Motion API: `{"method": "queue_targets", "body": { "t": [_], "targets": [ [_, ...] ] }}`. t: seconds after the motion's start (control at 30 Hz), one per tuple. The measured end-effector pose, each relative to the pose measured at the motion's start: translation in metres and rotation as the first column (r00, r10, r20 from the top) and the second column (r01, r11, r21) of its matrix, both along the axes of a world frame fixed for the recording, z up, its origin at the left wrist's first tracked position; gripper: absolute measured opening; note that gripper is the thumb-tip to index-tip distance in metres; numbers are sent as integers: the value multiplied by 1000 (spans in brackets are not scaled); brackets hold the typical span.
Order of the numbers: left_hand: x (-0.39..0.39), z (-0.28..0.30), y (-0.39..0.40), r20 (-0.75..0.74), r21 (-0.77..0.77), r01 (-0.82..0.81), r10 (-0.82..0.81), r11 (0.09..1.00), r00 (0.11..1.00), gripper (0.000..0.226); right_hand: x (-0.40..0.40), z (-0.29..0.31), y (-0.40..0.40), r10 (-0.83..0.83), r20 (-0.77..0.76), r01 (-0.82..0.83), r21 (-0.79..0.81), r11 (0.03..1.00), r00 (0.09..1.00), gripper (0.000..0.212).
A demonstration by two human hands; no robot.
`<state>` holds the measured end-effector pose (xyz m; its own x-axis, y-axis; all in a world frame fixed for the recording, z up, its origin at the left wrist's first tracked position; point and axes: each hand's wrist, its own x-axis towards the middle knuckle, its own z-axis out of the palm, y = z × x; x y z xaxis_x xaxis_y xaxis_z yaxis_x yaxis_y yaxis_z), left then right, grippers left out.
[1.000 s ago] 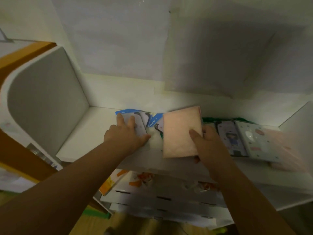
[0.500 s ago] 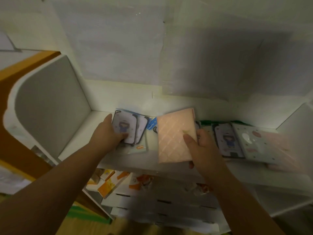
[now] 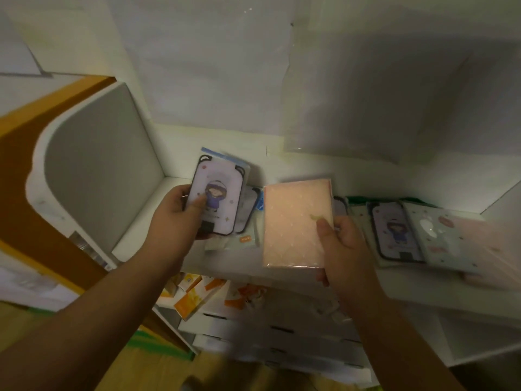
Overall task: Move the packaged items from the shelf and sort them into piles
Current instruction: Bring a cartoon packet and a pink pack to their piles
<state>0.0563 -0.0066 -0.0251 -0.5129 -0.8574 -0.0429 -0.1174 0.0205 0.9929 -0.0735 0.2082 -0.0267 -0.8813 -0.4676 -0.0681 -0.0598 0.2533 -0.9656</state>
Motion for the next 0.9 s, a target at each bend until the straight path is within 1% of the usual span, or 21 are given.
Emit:
{"method": "queue_targets", "body": {
  "t": [0.13,0.27,0.4,0.5,0.57,0.7,0.83,0.9],
  "targets": [
    [24,11,9,-75,-37,-36,34,999,997,21,10,-4,-16,21,35,-19,-41,999,999,22],
    [51,19,9,-67,-44,-27,24,999,997,26,26,3,-34,36,77,-28,-97,995,996,18],
    [75,28,6,-46,-90,-24,20,996,999,26,43,15,-46,59,2,-58,-106,993,998,16],
    [97,36,-1,-67,-151,-50,40,987,997,24,59,24,-58,67,3,-66,-140,988,998,20],
    [115,41,-7,-106,-203,-62,41,977,993,18,75,32,-69,73,10,-70,-191,979,997,21],
    [160,57,-29,-181,-271,-130,82,954,980,13,117,50,-99,135,-11,-133,-296,946,991,21],
    [222,66,-62,-228,-284,-229,166,931,959,21,172,68,-134,206,-63,-216,-331,919,976,21],
    [257,66,-79,-238,-274,-281,218,920,947,18,204,78,-152,245,-99,-264,-330,906,965,19]
  ]
}}
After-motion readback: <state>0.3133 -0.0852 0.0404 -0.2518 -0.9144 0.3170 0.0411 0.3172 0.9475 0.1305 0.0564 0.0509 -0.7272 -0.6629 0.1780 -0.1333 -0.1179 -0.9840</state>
